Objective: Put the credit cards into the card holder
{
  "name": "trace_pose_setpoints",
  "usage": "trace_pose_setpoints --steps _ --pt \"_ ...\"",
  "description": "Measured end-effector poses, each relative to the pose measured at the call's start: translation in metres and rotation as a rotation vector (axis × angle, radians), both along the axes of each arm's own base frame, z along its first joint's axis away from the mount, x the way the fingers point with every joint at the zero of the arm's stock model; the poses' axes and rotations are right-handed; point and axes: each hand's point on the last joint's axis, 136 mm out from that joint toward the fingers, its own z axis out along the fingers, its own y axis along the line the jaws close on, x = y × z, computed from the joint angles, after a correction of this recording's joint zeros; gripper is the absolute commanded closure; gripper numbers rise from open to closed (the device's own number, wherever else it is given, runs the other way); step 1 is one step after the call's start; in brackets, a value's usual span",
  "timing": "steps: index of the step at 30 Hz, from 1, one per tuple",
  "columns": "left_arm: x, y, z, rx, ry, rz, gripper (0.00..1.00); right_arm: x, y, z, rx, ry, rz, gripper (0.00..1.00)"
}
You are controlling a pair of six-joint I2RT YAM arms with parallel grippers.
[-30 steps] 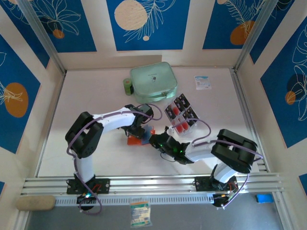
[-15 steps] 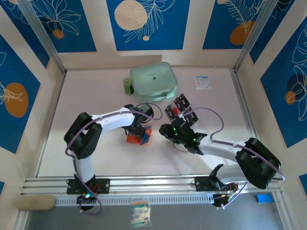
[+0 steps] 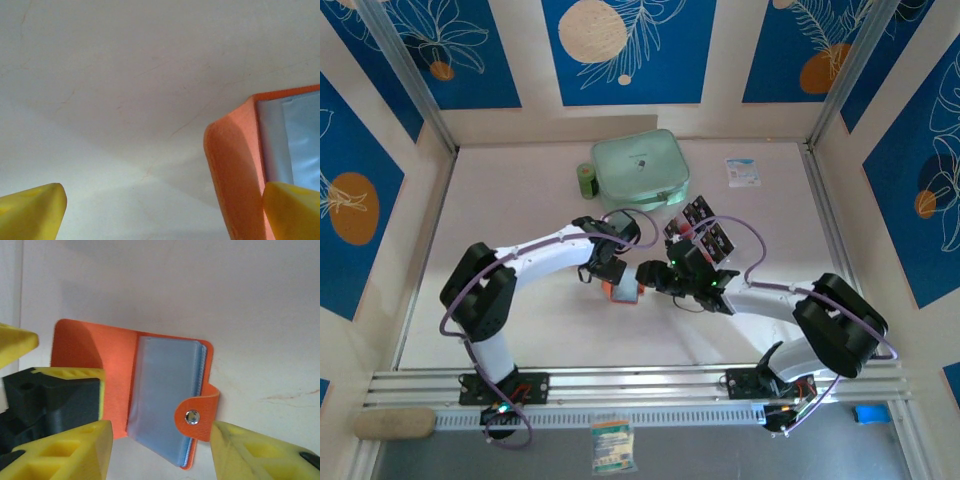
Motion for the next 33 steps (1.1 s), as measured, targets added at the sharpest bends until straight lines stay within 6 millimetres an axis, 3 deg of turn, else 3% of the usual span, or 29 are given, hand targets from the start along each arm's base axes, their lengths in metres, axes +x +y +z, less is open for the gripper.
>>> trace_pose_setpoints --steps 9,15,17,25,33 --pt "-0.002 0.001 -0.005 -0.002 0.0 0.01 0.0 0.007 0.01 -0.01 -0.087 0.033 0.019 0.46" --pt "-0.002 0.001 -0.005 -0.002 -0.001 0.009 0.0 0.008 0.013 -0.03 -0.167 0.072 0.03 0.47" --pt "-0.002 0.001 -0.005 -0.002 -0.001 0.009 0.0 0.007 0.012 -0.037 -0.191 0.085 0.03 0.51" --pt "-0.006 0.005 -0.01 0.006 0.008 0.016 0.0 0.006 0.003 -0.048 -0.245 0.104 0.008 0.98" --pt "-0.013 0.014 -0.012 0.01 0.003 0.021 0.0 0.001 -0.005 -0.05 -0.252 0.113 -0.004 1.0"
